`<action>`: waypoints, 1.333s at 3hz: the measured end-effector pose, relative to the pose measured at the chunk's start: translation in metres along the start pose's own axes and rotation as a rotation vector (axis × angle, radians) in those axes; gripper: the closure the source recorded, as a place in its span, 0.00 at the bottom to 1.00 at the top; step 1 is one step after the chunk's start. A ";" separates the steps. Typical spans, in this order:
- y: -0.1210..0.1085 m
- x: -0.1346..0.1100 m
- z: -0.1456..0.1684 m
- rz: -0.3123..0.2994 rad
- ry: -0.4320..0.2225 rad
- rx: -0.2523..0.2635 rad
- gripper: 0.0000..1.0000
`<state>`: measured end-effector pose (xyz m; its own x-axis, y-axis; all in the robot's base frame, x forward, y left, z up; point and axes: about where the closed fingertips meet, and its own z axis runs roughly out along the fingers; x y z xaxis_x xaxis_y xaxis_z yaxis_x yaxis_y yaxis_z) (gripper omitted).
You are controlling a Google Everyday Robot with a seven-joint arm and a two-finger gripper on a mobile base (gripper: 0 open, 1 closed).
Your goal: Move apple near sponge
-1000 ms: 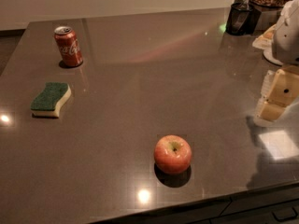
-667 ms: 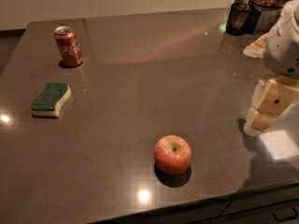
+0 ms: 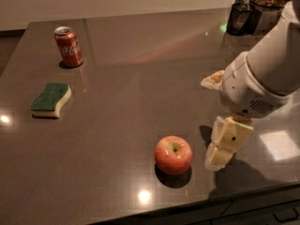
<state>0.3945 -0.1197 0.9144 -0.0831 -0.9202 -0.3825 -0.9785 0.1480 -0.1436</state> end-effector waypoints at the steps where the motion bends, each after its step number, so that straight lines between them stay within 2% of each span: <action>1: 0.015 -0.012 0.023 -0.036 -0.040 -0.035 0.00; 3: 0.045 -0.029 0.057 -0.140 -0.069 -0.088 0.00; 4: 0.051 -0.031 0.066 -0.159 -0.066 -0.092 0.00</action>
Offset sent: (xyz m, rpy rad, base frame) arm -0.0320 0.0583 -0.0543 0.0650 0.0292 0.1948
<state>0.3594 -0.0597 0.8585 0.0831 -0.9032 -0.4211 -0.9918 -0.0337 -0.1235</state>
